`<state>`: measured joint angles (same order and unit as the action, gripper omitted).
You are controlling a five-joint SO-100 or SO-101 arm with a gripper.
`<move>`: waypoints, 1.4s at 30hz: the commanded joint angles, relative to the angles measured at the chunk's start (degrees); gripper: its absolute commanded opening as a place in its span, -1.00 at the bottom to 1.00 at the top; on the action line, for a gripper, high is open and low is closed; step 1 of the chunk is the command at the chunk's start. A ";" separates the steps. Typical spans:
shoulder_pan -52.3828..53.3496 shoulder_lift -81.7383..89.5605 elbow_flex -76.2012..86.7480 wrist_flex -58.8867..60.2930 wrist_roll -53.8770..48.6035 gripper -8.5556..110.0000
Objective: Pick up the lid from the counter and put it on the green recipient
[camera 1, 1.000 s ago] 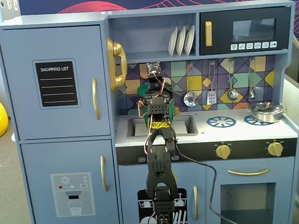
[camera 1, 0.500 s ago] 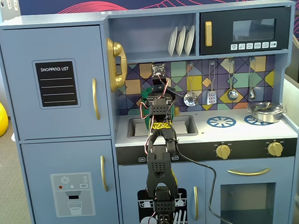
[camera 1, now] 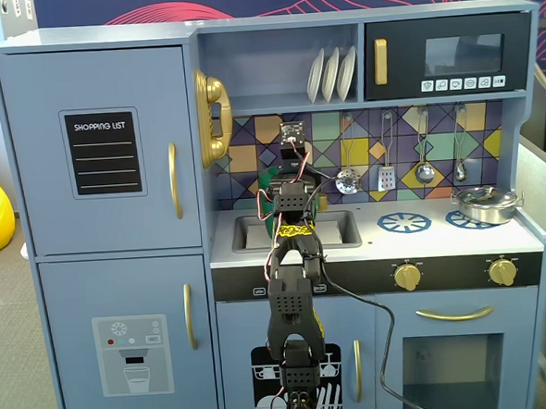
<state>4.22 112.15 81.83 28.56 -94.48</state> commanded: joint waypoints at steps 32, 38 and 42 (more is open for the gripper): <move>-2.72 15.91 3.60 3.34 -2.55 -0.32; -4.39 30.94 13.89 15.03 -4.04 -0.34; -2.99 40.25 23.99 23.64 -3.69 -0.46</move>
<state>0.09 143.79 99.76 47.02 -97.73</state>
